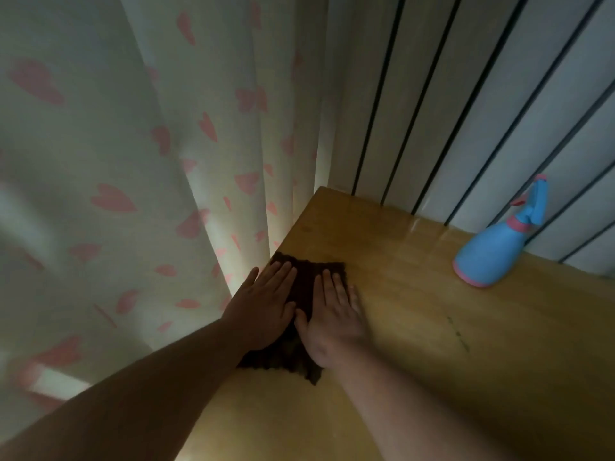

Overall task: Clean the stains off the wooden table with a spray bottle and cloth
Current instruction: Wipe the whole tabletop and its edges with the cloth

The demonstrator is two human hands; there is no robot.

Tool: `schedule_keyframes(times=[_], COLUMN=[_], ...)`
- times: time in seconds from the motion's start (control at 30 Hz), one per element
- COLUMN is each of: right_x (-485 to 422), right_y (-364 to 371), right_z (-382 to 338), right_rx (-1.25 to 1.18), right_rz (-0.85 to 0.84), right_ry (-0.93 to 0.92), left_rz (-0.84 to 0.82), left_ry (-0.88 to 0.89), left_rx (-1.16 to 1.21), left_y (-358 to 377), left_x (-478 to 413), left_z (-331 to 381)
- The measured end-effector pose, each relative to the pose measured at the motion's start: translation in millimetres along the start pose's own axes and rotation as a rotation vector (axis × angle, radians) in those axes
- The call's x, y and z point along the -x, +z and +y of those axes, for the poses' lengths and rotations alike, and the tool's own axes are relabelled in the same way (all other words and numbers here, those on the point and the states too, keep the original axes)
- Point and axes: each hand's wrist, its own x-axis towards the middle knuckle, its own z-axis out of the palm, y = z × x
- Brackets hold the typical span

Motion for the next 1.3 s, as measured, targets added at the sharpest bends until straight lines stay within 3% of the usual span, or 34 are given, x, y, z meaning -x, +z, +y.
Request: schedule_keyframes(times=[0.37,0.6,1.3], right_x=[-68,-71,85], right_y=[-4,-3,30], right_z=[29,25,-73], right_rx=[0.059,0.067,-0.034], right_rz=[0.03,0.017,0.02], right_ry=[0.026,0.064,0.035], left_rz=[-0.01,-0.026,0.041], left_ry=[0.052,0.06,0.002], left_rx=[-0.052,-0.041,0.007], left_y=[-5,-6,3], left_x=[-74,-74,120], left_z=[-11,-12,-9])
